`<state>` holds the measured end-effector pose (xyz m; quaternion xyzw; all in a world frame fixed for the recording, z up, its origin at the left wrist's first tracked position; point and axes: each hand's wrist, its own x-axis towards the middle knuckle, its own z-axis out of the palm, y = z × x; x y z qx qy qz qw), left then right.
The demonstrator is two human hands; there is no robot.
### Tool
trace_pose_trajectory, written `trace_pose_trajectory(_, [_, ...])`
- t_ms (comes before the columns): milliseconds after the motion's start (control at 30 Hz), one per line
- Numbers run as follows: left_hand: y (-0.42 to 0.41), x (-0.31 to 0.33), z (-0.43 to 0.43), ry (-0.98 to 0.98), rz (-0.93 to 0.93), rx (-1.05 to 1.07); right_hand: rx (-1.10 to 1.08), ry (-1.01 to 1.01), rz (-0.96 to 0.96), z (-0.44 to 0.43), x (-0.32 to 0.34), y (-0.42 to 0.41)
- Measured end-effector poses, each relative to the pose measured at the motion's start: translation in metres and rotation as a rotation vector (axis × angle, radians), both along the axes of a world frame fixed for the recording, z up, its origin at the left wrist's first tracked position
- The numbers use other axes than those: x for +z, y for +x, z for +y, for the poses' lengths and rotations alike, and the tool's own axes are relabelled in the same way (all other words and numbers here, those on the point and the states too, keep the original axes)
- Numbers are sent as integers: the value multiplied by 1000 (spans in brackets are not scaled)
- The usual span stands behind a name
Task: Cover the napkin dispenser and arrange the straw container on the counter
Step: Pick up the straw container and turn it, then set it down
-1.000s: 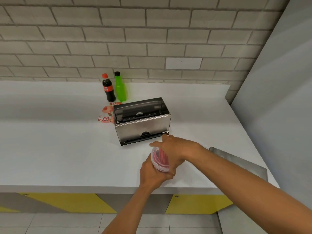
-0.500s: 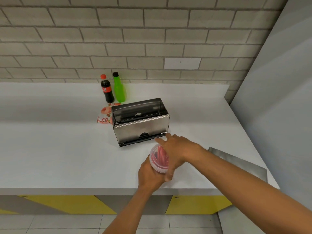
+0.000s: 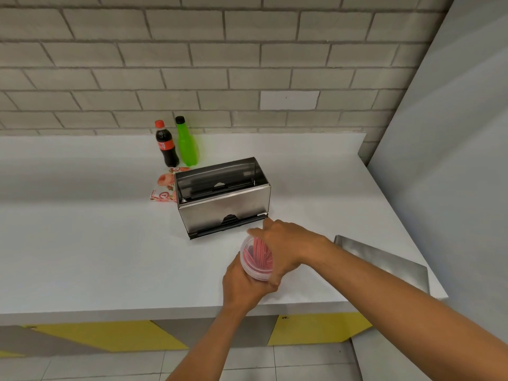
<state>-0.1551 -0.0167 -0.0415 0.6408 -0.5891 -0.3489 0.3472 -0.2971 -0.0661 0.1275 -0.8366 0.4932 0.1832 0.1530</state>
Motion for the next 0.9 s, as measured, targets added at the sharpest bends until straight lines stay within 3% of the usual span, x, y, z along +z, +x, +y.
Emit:
trace_pose_trajectory(333, [-1, -5, 1, 13, 30, 12, 9, -90, -35, -2, -2, 1])
trace_pose_trajectory(667, [2, 4, 8, -41, 75, -55, -81, -45, -150, 12, -16, -16])
trace_pose_trajectory(900, [23, 44, 21, -69, 91, -119, -247, 2, -250, 7, -13, -71])
